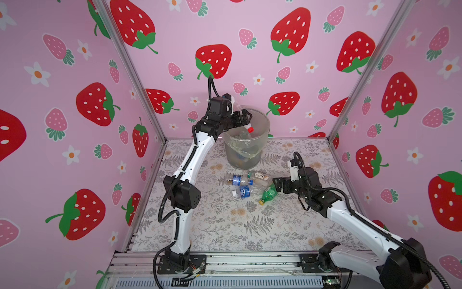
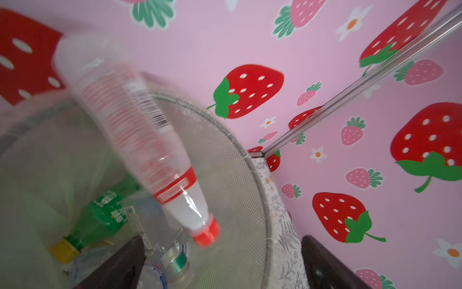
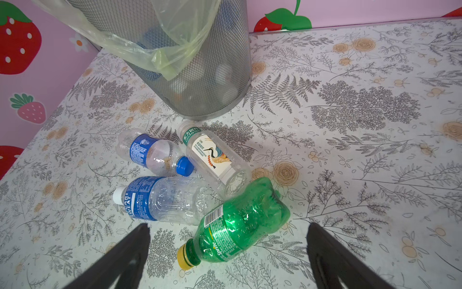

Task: Throw the plastic bottles in the bin
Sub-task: 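Open the left gripper to drop the red-cap bottle into the bin, then withdraw the left gripper from the bin while the right gripper lowers toward the green bottle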

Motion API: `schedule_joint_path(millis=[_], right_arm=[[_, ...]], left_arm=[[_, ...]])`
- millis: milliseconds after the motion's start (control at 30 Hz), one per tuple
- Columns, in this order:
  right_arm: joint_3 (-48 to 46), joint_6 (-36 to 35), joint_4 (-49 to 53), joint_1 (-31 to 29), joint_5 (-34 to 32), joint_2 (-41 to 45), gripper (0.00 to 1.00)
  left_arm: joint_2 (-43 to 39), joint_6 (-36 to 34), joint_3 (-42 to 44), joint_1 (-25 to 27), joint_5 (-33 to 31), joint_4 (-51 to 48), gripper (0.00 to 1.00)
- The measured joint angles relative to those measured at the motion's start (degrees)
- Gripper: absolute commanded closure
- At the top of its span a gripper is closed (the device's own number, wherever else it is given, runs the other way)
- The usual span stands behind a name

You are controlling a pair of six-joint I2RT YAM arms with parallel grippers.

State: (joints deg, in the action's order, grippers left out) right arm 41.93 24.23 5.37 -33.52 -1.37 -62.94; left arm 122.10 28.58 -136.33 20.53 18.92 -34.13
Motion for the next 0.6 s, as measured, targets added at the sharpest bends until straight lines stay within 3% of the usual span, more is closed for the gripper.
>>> schedule_joint_path(millis=[267, 400, 600], right_arm=[[0.0, 0.0, 0.2, 0.0, -0.2, 0.7, 0.01], [0.0, 0.2, 0.3, 0.0, -0.2, 0.7, 0.01], [0.6, 0.2, 0.9, 0.0, -0.2, 0.7, 0.01]], left_arm=[[-16.2, -1.5, 16.4, -0.1, -0.5, 0.2, 0.01], [-25.8, -3.3, 20.9, -0.5, -0.9, 1.1, 0.01], [-33.9, -5.7, 27.5, -3.6, -1.4, 1.2, 0.01]])
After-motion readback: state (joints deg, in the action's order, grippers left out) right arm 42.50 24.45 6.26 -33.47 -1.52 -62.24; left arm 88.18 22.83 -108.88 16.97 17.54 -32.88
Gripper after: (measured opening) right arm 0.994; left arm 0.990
